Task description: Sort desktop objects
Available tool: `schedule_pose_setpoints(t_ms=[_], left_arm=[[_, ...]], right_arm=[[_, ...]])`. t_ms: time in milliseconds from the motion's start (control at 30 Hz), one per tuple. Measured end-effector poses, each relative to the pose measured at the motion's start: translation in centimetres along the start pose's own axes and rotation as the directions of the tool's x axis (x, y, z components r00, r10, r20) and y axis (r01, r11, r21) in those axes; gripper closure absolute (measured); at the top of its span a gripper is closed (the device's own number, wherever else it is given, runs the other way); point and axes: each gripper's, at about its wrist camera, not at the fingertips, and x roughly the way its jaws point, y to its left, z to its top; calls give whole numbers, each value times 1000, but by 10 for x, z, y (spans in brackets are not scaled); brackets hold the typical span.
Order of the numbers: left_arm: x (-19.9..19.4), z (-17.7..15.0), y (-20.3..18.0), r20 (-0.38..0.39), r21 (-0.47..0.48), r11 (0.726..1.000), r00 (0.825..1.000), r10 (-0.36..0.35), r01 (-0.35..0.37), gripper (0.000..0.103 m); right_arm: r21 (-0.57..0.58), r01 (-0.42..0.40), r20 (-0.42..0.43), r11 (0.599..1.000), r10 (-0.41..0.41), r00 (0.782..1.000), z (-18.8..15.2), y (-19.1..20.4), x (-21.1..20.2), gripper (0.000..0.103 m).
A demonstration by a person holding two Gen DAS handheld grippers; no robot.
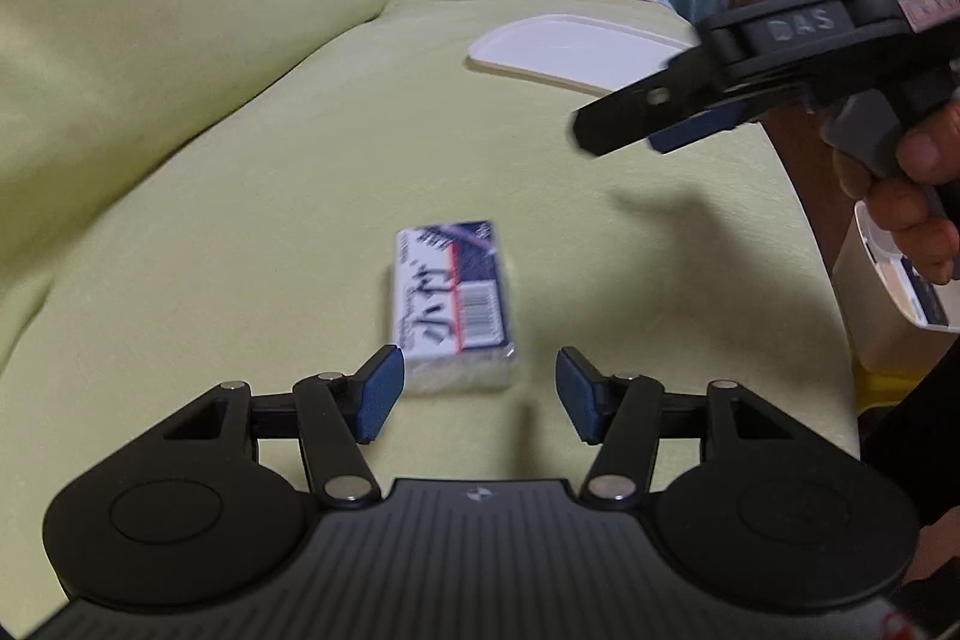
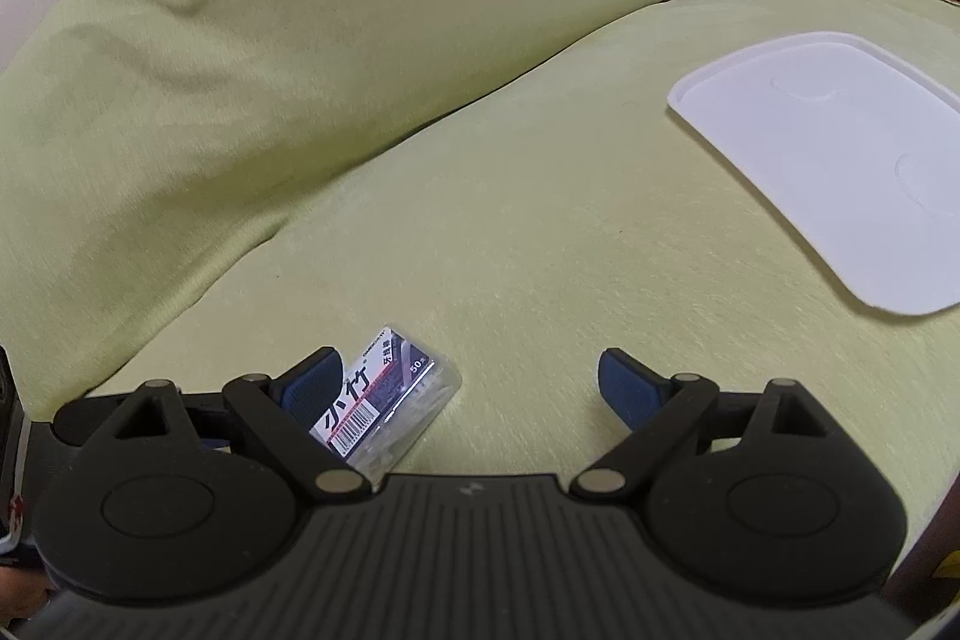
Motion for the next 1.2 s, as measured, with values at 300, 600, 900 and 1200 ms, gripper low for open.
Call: schedule_pose_setpoints(t_ms=[300,600,900,1200], left_arm=[[16,2,40,17,-227,970,996,-88,90,44],[59,10,46,-62,-211,971,990,-129,113,41],[37,7,-36,-28,149,989,1000,-11,15,41],[36,5,-48,-57,-121,990,995,-86,79,35]], right_arm=[[11,21,-14,1000,-21,1000,2,-9,-4,12],[23,23,-15,999,-22,1000,8,-17,-5,12],[79,-6,-38,997,9,999,9,-26,-6,12],[246,-32,-171,969,76,982,1,-41,3,12]])
